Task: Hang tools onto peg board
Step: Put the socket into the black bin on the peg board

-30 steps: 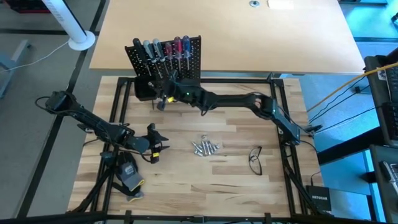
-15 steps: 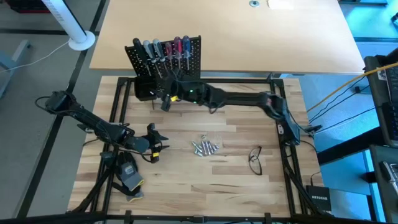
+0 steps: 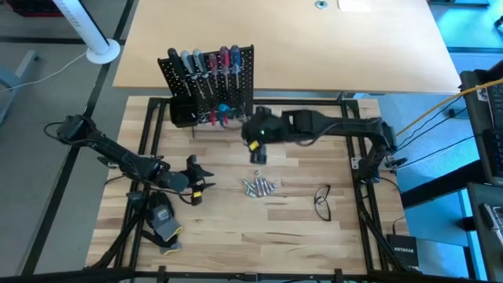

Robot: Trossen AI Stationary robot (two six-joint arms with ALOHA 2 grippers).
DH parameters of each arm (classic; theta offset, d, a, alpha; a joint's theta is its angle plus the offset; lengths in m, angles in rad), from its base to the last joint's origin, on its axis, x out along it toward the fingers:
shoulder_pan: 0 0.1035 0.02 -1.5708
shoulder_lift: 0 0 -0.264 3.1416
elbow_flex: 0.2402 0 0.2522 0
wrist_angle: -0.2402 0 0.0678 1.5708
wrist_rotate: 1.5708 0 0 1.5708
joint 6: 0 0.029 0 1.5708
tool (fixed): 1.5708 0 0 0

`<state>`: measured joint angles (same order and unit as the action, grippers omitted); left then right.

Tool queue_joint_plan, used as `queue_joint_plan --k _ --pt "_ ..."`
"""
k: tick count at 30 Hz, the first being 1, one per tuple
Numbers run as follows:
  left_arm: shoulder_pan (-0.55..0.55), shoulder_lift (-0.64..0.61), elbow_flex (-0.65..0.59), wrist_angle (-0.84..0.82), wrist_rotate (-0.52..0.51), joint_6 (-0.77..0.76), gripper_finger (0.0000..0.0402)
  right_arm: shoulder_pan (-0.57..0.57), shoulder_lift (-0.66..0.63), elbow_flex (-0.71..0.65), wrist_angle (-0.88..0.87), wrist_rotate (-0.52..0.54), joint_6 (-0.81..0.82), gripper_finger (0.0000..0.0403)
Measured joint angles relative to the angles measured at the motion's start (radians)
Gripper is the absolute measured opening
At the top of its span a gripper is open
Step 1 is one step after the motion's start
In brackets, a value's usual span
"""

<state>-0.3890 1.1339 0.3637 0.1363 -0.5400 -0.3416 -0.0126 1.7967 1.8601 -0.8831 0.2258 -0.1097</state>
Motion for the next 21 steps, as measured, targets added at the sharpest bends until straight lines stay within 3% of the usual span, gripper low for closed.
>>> queue_joint_plan --k 6,15,21 --pt "0.001 0.000 0.000 0.016 0.000 0.017 0.0153 0.043 -0.055 -0.199 0.031 -0.010 0.088 0.0224" --pt "0.001 0.000 0.000 0.016 0.000 0.027 0.0153 0.066 -0.075 -0.540 0.289 0.005 0.209 0.0224" --pt "0.001 0.000 0.000 0.016 0.000 0.031 0.0153 0.066 -0.074 -0.655 0.386 0.010 0.250 0.0224"
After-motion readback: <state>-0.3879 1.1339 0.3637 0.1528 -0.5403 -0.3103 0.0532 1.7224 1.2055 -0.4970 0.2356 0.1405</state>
